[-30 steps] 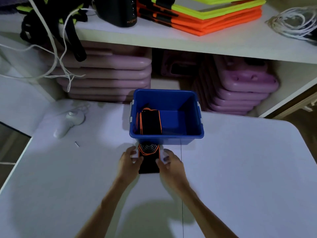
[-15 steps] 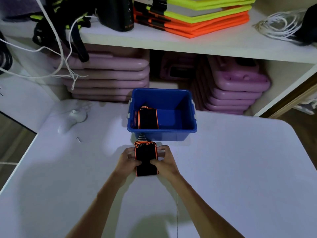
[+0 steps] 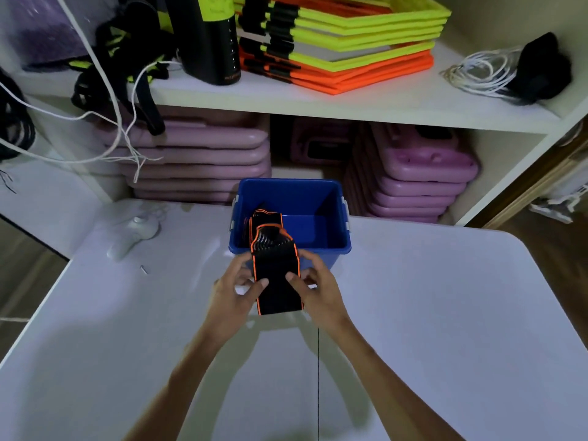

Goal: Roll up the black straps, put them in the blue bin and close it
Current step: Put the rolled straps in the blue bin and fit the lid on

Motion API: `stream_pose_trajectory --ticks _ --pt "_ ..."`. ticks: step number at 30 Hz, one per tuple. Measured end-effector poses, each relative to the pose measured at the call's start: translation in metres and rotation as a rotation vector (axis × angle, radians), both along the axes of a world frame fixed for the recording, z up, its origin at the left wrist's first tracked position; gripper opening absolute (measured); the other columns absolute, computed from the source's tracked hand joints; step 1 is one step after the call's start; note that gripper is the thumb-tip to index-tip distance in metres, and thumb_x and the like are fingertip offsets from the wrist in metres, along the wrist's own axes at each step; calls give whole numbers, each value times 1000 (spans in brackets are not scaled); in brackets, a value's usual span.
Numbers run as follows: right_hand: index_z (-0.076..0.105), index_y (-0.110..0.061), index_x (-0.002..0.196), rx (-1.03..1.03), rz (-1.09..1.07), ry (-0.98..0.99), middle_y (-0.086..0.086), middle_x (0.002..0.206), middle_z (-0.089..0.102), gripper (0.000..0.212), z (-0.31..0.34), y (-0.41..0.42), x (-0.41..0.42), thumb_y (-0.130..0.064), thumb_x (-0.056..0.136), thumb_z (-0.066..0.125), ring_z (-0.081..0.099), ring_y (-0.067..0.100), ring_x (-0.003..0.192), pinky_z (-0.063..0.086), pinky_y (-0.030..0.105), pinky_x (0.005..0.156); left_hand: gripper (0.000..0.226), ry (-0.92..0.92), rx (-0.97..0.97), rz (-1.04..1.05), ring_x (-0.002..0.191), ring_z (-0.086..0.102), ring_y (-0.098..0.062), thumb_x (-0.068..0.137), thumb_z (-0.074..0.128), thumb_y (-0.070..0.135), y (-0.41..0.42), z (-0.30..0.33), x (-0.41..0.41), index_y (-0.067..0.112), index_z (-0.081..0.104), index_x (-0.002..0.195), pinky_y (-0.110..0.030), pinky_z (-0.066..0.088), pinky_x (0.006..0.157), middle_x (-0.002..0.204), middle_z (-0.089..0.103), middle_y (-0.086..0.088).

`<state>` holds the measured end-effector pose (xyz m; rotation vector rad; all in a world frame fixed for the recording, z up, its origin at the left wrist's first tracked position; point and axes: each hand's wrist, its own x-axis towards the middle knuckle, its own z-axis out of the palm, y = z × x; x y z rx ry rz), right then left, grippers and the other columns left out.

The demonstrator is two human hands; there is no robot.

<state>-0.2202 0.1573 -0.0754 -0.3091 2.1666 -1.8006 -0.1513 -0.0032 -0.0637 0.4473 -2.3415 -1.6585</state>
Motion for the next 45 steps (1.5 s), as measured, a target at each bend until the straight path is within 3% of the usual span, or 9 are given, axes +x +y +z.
stream_pose_trajectory --ticks 4,7,11,14,18,24,33,39,45 --pt "51 -27 130 24 35 88 -4 61 46 42 33 2 -31 -13 92 64 47 1 55 39 13 56 51 59 -95 -50 79 65 -14 87 68 18 -5 21 -33 37 49 130 -22 52 74 81 66 -5" --pt "53 -24 125 71 -7 92 -6 59 46 34 46 0 -61 -14 94 62 47 -2 50 38 10 52 47 32 -111 -95 81 67 -17 86 68 18 -11 33 -66 36 51 126 -30 57 74 82 66 -5" --pt "55 -26 121 188 -85 120 -4 69 54 28 44 -11 -104 -18 94 61 53 6 64 44 14 58 48 3 -230 -157 76 65 -15 86 68 20 -18 34 -116 33 49 128 -30 56 73 78 65 -2" --pt "55 -25 123 284 -123 99 -1 78 57 29 33 -22 -131 -17 95 57 53 13 69 48 33 68 47 -64 -267 -209 69 62 -10 87 66 13 -26 30 -151 26 50 129 -25 54 71 75 65 -1" --pt "52 -20 123 370 -150 31 1 95 63 31 20 -33 -151 -6 96 47 56 9 72 46 22 59 47 -142 -324 -280 69 65 -20 87 64 4 -31 11 -182 17 49 130 -25 52 67 78 68 -12" --pt "57 -17 123 488 -184 -76 12 114 67 35 -12 -53 -171 -3 93 45 63 30 104 51 37 87 38 -266 -455 -361 81 67 -23 84 63 7 -41 -33 -218 27 51 114 -45 56 82 89 69 -10" --pt "56 -9 122 594 -181 -173 16 123 62 31 -27 -64 -193 -2 96 41 59 30 111 39 23 85 40 -280 -662 -338 114 42 -29 86 61 7 -40 -47 -224 18 56 124 -45 41 101 120 49 -11" --pt "45 -11 131 747 -79 -142 18 126 52 36 -31 -70 -183 -14 95 51 56 37 113 46 44 101 42 -267 -744 -383 114 39 -29 87 56 5 -39 -38 -214 17 52 128 -48 42 99 123 46 -11" --pt "40 -13 137 608 -31 -151 16 122 60 46 -10 -51 -170 -10 93 52 62 29 104 51 35 88 37 -206 -705 -315 112 42 -26 90 55 7 -39 -24 -192 17 56 125 -38 42 101 121 47 -8"
